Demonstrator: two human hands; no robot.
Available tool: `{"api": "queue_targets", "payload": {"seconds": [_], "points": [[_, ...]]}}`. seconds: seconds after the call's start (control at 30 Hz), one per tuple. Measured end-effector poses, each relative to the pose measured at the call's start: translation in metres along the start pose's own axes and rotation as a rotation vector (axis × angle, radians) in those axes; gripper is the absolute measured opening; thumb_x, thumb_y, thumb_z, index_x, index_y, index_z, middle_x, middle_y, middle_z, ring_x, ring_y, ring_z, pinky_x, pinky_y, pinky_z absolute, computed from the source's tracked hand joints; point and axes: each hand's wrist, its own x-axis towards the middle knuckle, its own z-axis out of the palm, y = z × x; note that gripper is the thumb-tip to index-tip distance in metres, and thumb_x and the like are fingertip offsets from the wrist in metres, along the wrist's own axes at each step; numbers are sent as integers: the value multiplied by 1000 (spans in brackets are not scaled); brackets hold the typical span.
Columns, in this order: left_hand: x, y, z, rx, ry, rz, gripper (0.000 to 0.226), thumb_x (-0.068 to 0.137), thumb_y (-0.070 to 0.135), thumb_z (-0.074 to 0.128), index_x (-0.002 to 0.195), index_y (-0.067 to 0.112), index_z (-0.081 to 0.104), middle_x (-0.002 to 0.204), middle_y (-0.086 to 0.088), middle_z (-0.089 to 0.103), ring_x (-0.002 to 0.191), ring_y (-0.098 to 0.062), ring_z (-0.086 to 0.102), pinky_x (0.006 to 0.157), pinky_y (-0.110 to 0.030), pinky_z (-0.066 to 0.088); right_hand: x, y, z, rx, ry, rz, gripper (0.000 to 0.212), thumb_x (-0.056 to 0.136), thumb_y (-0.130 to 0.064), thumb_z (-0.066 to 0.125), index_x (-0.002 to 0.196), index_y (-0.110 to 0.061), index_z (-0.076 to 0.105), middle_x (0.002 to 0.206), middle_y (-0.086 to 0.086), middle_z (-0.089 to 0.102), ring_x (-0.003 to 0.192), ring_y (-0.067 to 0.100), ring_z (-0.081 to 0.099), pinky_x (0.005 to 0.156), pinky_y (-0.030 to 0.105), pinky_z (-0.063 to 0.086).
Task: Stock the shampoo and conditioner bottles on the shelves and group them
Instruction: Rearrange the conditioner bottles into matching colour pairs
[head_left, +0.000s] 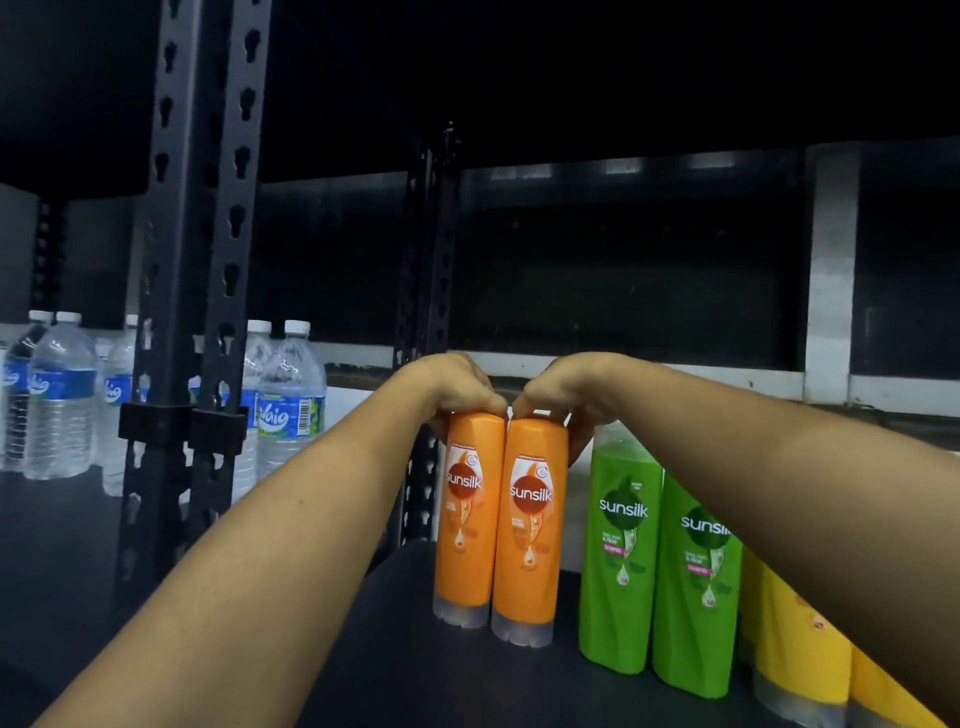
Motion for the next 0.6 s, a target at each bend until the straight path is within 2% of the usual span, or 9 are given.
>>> {"api": "queue_targets", "payload": {"seconds": [0.13,0.27,0.43,0.53,0.6], "points": [[3,1,2,25,39,33,46,81,47,80,118,20,71,104,-6,70,88,-25,72,68,-37,64,-2,-1,-1,0,10,-6,33,97,-23,62,122,-9,45,117,23,59,104,42,69,92,51,59],[2,1,5,21,50,45,47,81,51,79,117,21,71,107,-5,70,91,-24,71,75,-40,63,-2,1,-1,-29,21,-12,37,97,-25,61,125,-8,45,124,24,58,101,42,71,88,47,61],[1,3,6,37,73,68,44,81,52,78,113,22,73,105,-3,71,90,-21,70,75,-38,61,-4,4,-3,-49,46,-13,43,93,-26,63,129,-6,50,116,21,60,97,38,72,91,46,60],[1,3,9,35,91,86,41,83,50,76,114,24,74,103,0,70,88,-18,68,72,-34,58,-5,6,-4,-88,77,-32,38,94,-28,63,124,-7,53,116,17,60,102,36,70,96,46,57],[0,3,11,40,103,102,39,86,48,74,116,24,73,100,3,68,85,-15,66,68,-31,55,-7,7,-4,-86,73,-37,33,97,-31,61,119,-10,51,124,18,58,107,36,68,99,46,56]]}}
